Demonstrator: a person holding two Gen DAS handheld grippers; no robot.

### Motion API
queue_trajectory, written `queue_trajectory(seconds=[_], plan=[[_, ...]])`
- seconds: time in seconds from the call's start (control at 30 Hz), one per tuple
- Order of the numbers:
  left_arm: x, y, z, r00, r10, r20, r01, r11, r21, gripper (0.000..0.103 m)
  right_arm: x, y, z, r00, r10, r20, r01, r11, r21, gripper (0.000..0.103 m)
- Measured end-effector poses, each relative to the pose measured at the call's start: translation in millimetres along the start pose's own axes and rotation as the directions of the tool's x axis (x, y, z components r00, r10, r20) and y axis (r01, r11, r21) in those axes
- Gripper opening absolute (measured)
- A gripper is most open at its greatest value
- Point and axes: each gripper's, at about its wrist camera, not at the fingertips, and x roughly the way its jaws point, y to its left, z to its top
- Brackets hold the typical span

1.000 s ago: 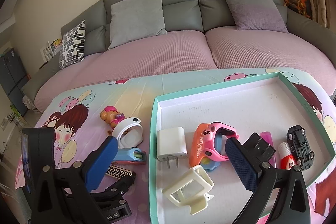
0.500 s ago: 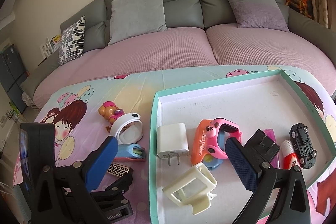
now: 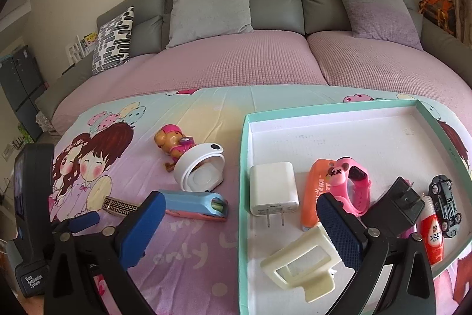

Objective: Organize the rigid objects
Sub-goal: 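Move the left tool to the gold patterned bar while the right tool approaches the blue-pink case, then grasp the gold patterned bar with the left tool while the right tool grasps the blue-pink case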

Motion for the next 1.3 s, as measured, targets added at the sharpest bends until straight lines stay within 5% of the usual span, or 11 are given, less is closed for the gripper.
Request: queue_trajectory(seconds=[0.6, 0.87, 1.3], plan=[[-2.1, 57.6, 7.6, 0.997, 0.067, 0.03, -0.062, 0.985, -0.158, 0.099, 31.5, 43.1, -13.2, 0.999, -0.013, -0.044, 0.007, 0.992, -0.124, 0.089], [-2.4, 59.9, 9.3, 0.997, 0.072, 0.031, -0.066, 0.983, -0.174, 0.099, 24.8, 52.5, -11.1, 0.999, -0.033, 0.005, 0.034, 0.984, -0.173, 0.087], [-2.1, 61.4, 7.7, 0.997, 0.073, 0.037, -0.065, 0.983, -0.172, 0.099, 49.3, 68.5, -19.4, 0.998, -0.046, -0.052, 0.035, 0.979, -0.2, 0.078]])
